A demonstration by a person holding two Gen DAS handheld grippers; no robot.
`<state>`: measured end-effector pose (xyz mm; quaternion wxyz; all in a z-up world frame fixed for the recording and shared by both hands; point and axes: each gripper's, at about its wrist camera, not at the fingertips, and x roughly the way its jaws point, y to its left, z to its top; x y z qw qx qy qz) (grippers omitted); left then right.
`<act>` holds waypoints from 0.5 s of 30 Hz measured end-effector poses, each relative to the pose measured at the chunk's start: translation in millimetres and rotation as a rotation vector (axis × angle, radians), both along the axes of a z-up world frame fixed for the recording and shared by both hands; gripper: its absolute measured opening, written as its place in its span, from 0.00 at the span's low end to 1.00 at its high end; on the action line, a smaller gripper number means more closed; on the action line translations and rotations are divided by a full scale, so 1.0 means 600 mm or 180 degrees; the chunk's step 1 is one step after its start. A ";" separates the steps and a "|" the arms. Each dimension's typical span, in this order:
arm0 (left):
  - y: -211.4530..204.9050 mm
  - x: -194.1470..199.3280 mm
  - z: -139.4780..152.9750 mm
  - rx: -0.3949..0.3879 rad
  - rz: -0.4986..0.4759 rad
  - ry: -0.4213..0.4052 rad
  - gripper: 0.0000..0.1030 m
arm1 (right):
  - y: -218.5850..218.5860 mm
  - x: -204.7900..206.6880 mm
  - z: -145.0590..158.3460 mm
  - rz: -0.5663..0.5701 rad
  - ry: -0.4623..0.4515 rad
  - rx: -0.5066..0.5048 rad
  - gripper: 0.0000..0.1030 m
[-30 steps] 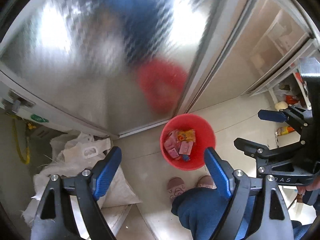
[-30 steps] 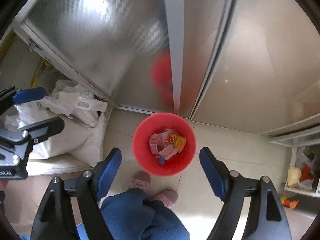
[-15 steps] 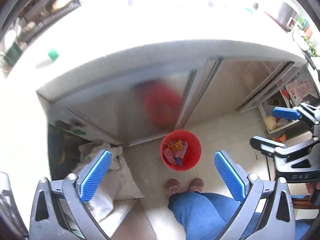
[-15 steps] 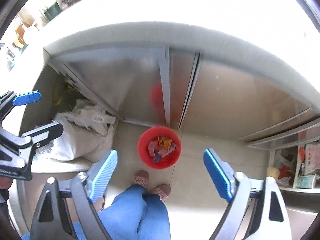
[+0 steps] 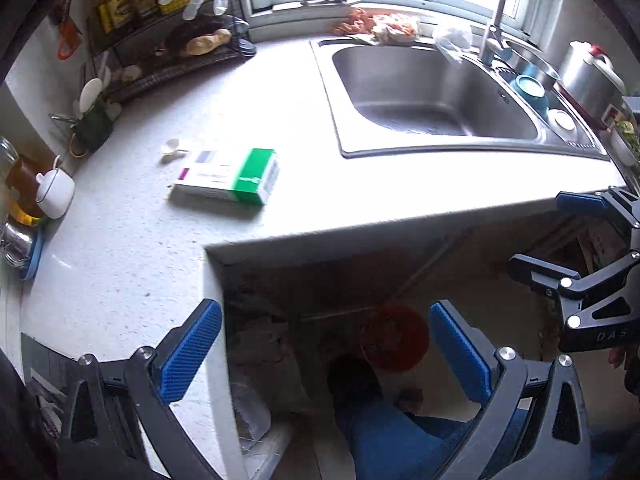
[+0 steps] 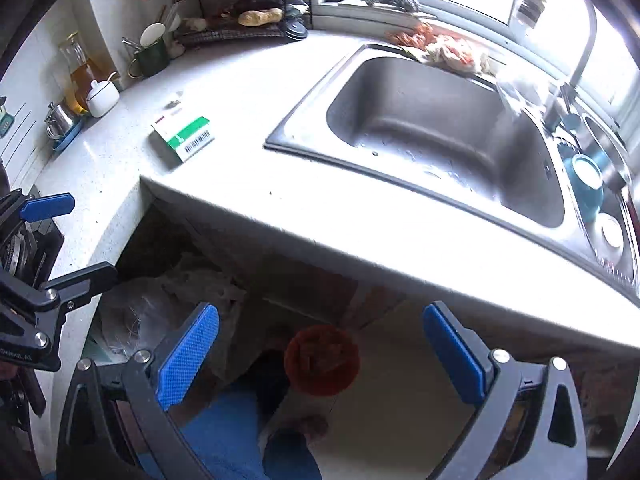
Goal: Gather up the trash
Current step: 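Raise both tools back up to the counter, then grasp the white-green Celecoxib capsules box with the right gripper and lift it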
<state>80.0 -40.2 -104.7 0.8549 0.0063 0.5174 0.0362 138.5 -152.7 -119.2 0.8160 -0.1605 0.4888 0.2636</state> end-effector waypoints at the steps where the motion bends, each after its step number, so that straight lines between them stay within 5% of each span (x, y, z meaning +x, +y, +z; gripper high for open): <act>1: 0.018 0.005 0.005 -0.0003 0.0059 -0.0014 1.00 | 0.014 0.010 0.003 0.0064 -0.0022 -0.0016 0.99; 15: 0.293 0.114 -0.003 -0.0012 0.0770 0.0220 1.00 | 0.307 0.138 0.001 0.1069 0.0232 0.0028 0.99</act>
